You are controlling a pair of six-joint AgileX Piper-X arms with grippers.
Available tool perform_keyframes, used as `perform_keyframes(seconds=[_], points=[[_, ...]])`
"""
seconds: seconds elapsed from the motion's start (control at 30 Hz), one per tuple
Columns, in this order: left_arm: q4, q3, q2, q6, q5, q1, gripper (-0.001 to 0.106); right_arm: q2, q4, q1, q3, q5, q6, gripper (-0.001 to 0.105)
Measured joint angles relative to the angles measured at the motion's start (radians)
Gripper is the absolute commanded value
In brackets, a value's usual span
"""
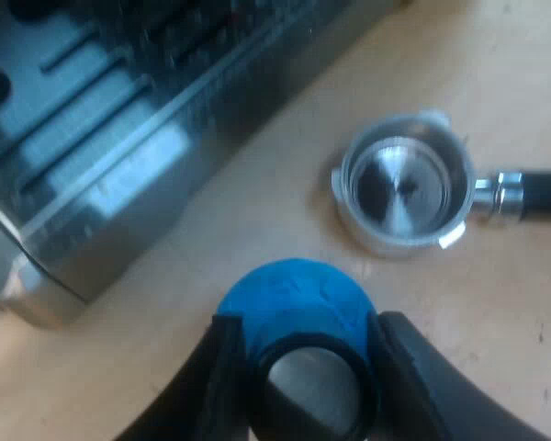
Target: Grind coffee beans and then tamp
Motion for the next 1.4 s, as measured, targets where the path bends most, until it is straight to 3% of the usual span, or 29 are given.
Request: perform_keyframes(seconds=[0.23,0.5,0.87,1.4], points=[[-0.002,-0.087,0.0,0.0,0.002,-0.002,0.0,0.0,-0.01,0.0,0.0,0.0,0.0,0.064],[-0.002,-0.158,0.028,0.002,0.008,-0.093,0.0,0.0,-0.011,0.0,0.0,0.0,0.0,0.064],[-0.006,-0.168,0.169,0.015,0.011,-0.202,0.0,0.0,-0.011,0.0,0.0,0.0,0.0,0.064],[-0.079,-0.168,0.336,0.015,0.012,-0.206,0.0,0.0,-0.011,0.0,0.0,0.0,0.0,0.064]])
